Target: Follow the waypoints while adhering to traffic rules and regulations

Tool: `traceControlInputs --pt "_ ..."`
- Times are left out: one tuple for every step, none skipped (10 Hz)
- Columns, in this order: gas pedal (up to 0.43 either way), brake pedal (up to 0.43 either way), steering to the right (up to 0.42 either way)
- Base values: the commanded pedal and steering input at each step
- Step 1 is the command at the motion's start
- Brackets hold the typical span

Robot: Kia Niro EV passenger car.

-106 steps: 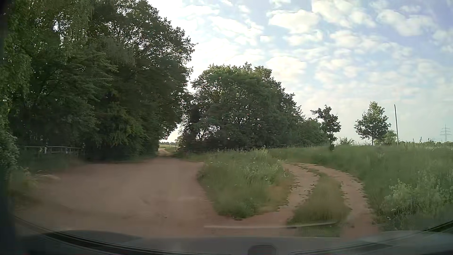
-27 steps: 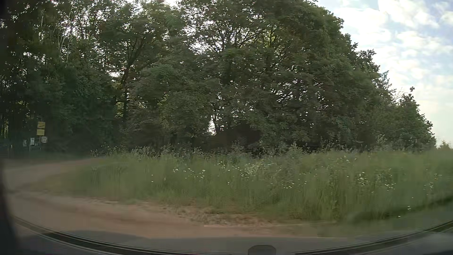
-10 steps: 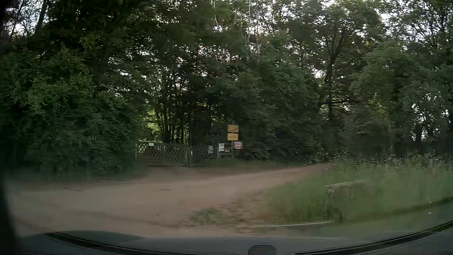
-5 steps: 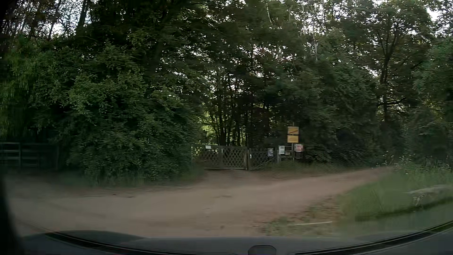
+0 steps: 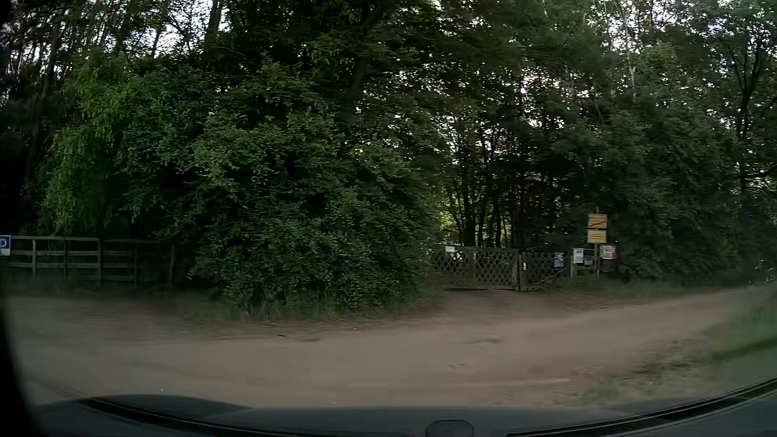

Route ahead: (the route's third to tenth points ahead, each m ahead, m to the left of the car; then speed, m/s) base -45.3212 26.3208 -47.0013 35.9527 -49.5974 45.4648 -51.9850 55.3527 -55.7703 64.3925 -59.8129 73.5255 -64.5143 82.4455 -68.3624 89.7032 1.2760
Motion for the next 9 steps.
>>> traceControlInputs --pt "0.000 0.128 -0.968" --pt "0.000 0.128 -0.968" --pt "0.000 0.128 -0.968" --pt "0.000 0.128 -0.968" --pt "0.000 0.128 -0.968" --pt "0.000 0.134 -0.968" --pt "0.000 0.134 -0.968" --pt "0.000 0.146 -0.968" --pt "0.000 0.152 -0.968"
